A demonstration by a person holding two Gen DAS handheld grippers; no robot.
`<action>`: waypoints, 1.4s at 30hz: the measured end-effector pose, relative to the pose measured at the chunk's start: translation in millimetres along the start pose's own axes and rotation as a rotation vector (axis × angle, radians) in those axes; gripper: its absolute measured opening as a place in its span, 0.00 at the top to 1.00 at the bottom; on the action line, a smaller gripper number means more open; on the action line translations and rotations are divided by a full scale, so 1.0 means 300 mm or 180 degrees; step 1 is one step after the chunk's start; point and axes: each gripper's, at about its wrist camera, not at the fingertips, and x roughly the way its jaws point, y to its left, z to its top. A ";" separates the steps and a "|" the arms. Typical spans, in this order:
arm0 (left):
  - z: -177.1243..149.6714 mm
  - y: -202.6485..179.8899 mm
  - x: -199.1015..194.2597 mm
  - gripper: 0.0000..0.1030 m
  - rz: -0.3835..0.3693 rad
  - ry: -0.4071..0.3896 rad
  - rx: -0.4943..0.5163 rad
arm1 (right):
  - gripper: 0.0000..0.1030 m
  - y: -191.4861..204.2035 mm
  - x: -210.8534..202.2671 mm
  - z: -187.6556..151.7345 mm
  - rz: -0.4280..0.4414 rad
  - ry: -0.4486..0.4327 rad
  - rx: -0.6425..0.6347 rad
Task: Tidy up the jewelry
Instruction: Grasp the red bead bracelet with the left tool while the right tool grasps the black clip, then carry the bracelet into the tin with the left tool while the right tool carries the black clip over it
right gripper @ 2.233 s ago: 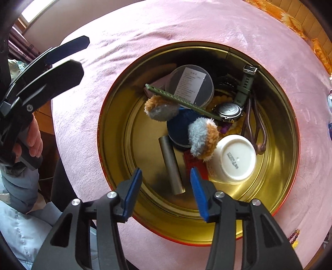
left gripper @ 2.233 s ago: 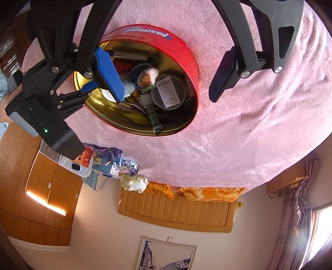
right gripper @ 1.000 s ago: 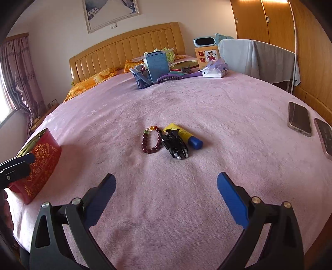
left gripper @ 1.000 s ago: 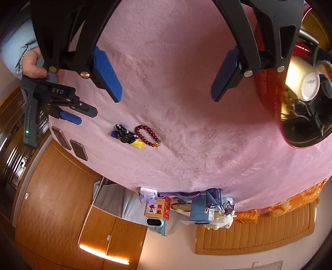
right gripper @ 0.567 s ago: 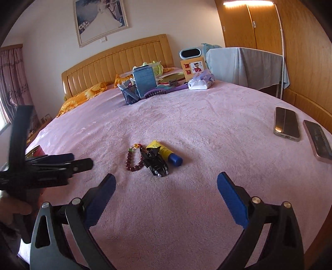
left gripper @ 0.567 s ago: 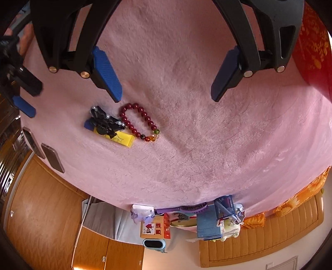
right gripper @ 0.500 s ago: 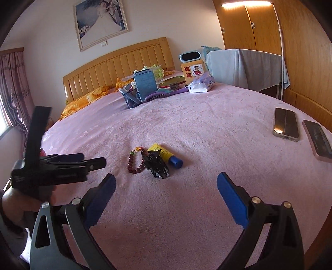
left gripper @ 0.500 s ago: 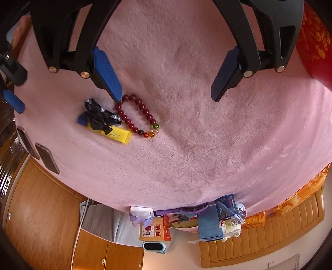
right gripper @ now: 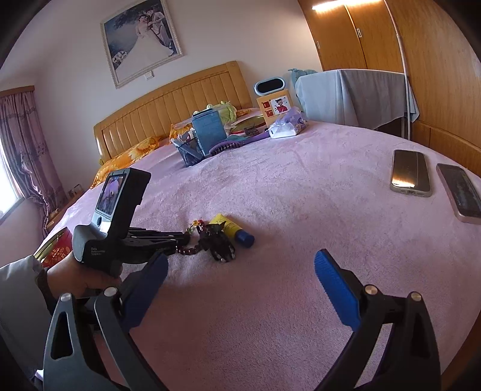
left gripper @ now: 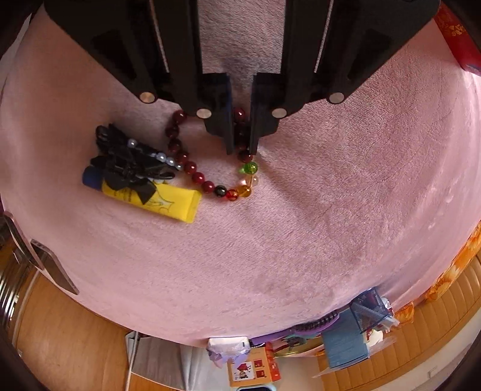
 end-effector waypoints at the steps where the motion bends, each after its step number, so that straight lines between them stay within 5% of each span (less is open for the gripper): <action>1: -0.008 0.002 -0.022 0.91 -0.0087 -0.0031 -0.0038 | 0.04 -0.001 0.001 -0.001 0.0010 0.0007 0.0006; 10: -0.180 0.098 -0.452 0.91 -0.0599 -0.0808 -0.0624 | 0.04 0.098 0.107 0.049 0.0088 0.0177 -0.0442; 18: -0.345 0.173 -0.629 0.91 -0.0590 -0.1000 -0.0793 | 0.04 0.242 0.306 0.074 -0.0047 0.0328 -0.0873; 31: -0.417 0.203 -0.709 0.91 -0.0302 -0.1022 -0.0753 | 0.04 0.290 0.525 -0.015 -0.0665 0.0998 -0.1283; 33: -0.420 0.203 -0.708 0.91 -0.0308 -0.0999 -0.0772 | 0.04 0.307 0.522 -0.035 -0.0758 0.0894 -0.1400; 34: -0.423 0.204 -0.710 0.91 -0.0310 -0.0988 -0.0786 | 0.08 0.315 0.512 -0.037 -0.0771 0.0840 -0.1447; 35: -0.425 0.204 -0.713 0.91 -0.0313 -0.0980 -0.0797 | 0.27 0.320 0.500 -0.037 -0.0734 0.0792 -0.1476; 38: -0.436 0.199 -0.733 0.91 -0.0299 -0.1000 -0.0807 | 0.62 0.314 0.489 -0.036 -0.0731 0.0776 -0.1464; 42: -0.456 0.203 -0.783 0.91 -0.0264 -0.1065 -0.0813 | 0.73 0.289 0.396 0.028 -0.0480 0.0561 -0.1169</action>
